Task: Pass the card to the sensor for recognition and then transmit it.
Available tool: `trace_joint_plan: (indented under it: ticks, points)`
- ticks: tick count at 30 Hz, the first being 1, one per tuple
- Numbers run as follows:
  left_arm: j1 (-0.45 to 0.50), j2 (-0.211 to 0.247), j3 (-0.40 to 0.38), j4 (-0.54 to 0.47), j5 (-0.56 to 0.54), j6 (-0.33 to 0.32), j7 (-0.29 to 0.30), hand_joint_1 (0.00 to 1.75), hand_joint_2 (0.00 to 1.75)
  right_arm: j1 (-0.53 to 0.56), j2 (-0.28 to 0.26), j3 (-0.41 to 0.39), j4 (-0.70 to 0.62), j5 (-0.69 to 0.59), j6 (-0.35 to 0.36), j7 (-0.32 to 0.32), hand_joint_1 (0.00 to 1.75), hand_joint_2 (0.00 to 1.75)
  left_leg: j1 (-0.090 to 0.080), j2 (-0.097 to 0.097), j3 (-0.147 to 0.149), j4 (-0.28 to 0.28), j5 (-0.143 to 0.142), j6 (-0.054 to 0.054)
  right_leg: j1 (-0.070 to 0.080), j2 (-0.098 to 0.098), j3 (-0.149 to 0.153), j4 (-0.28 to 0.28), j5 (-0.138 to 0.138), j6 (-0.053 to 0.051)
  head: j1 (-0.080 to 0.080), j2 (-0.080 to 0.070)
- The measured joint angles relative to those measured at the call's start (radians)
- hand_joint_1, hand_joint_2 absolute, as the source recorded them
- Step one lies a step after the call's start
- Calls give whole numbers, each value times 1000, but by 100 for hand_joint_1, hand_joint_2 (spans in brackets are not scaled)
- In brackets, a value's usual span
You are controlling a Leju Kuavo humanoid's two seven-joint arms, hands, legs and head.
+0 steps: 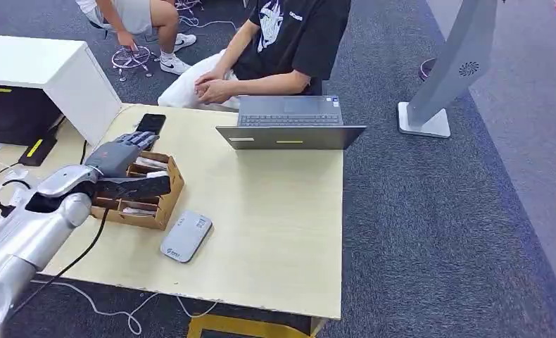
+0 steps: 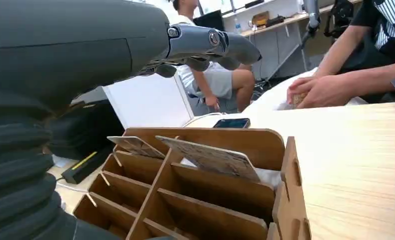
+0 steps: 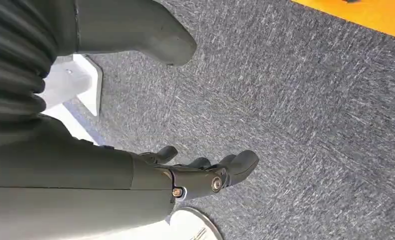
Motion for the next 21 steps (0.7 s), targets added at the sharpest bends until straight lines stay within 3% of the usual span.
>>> trace_joint_plan:
  ticks: [21]
  points:
    - [2,-1,0,21,-1,2,0,0,175,0,0,-6,0,0,0,0,0,175,0,0,0,0,0,0,0,0,0,0,0,0,0,0]
